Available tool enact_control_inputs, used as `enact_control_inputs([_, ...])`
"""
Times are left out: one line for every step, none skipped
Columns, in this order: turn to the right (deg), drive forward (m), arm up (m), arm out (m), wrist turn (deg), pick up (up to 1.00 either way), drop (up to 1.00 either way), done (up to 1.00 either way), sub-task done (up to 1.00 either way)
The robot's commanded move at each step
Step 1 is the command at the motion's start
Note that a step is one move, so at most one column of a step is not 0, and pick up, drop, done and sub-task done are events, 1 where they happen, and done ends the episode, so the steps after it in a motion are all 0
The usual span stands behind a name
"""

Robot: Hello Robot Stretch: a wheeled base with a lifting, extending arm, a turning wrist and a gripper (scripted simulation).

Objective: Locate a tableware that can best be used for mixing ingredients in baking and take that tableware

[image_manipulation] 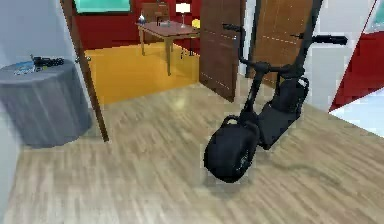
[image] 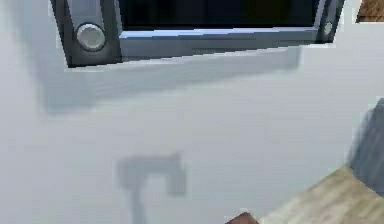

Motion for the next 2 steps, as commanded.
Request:
enact_control_inputs([45.0, 0.0, 0.0, 0.0, 0.0, 0.0, 0.0, 0.0, 0.0])
enact_control_inputs([45.0, 0.0, 0.0, 0.0, 0.0, 0.0, 0.0, 0.0, 0.0])
